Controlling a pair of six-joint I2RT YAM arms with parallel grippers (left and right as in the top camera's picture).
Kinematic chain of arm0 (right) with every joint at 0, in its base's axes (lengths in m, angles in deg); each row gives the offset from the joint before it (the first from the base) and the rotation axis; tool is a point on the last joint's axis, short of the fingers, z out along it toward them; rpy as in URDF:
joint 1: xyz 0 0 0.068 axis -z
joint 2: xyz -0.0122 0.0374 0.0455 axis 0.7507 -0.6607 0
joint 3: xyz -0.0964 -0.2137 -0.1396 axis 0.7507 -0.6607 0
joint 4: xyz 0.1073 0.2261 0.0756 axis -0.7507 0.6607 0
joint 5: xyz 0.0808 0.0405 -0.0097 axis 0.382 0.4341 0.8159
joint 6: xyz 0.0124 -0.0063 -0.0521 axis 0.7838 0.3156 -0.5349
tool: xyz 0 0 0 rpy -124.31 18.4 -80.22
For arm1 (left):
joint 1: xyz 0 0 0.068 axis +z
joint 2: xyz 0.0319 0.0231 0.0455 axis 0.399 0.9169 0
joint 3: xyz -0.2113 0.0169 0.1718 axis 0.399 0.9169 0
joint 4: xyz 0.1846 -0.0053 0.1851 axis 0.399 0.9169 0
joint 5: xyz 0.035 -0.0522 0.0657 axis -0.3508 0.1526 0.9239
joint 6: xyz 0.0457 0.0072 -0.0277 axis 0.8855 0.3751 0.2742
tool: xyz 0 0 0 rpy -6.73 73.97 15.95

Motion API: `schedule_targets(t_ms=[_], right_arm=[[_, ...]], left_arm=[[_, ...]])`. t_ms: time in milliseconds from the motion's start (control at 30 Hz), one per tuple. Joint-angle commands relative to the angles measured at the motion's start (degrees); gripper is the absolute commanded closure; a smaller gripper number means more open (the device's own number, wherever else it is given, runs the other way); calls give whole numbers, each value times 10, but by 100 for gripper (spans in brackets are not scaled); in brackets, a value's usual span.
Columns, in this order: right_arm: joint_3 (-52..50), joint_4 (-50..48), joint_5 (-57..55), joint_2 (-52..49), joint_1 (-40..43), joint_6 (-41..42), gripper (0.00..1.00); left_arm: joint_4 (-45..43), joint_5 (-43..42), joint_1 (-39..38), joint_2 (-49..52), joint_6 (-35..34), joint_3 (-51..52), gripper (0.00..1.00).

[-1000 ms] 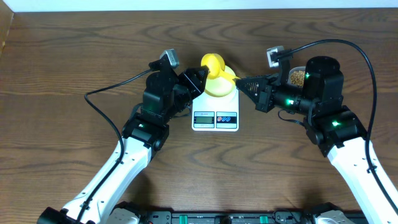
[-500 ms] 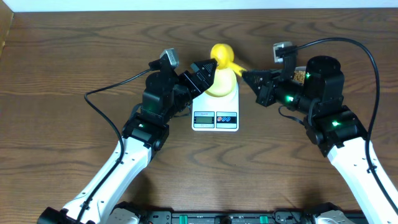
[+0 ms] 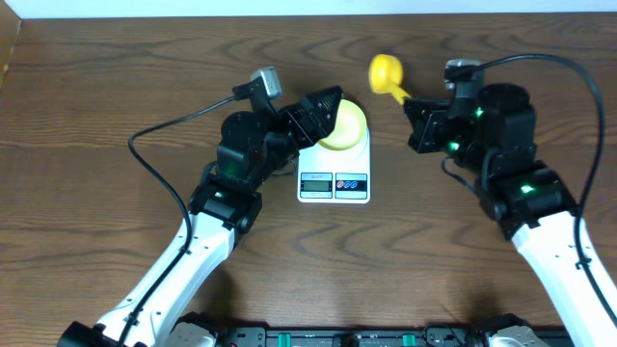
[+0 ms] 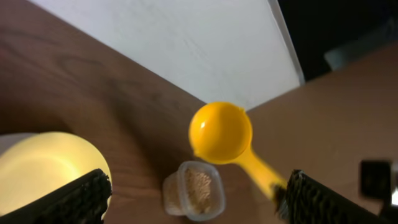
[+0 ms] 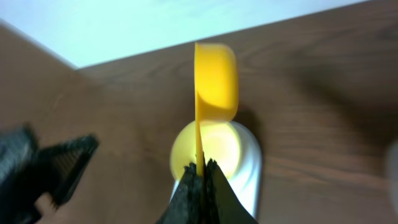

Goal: Scoop item into bowl and weigh 50g on scale
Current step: 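Carry the scoop with the right gripper over the soybean tub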

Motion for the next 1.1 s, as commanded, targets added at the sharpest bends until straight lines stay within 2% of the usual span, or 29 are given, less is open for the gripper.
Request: schedule_targets(t_ms=[0, 100, 167, 300, 400, 633, 700, 733, 767, 1067], right_arm=[[65, 54, -47, 11, 28, -18, 99], [110, 130, -40, 11, 61, -41, 99], [125, 156, -29, 11, 77, -56, 99], [137, 184, 30, 11, 132, -64, 99], [136, 205, 75, 10, 168, -83, 99], [136, 267, 70, 10, 203, -84, 99], [136, 283, 58, 10, 202, -93, 99], [136, 287, 58, 10, 202, -100, 99], [136, 289, 58, 10, 202, -109, 99], [135, 290, -2, 10, 202, -125, 99]], left_arm=[[11, -22, 0, -24, 110, -2, 12], [87, 6, 0, -44, 150, -12, 39], [145, 19, 0, -48, 174, -26, 44], [318, 35, 0, -45, 254, -77, 45], [396, 36, 0, -45, 300, -97, 47], [462, 34, 0, -45, 297, -99, 48], [486, 34, 0, -45, 285, -99, 59], [493, 34, 0, -45, 275, -99, 71], [501, 34, 0, -45, 261, -99, 93], [522, 34, 0, -45, 287, -99, 93]])
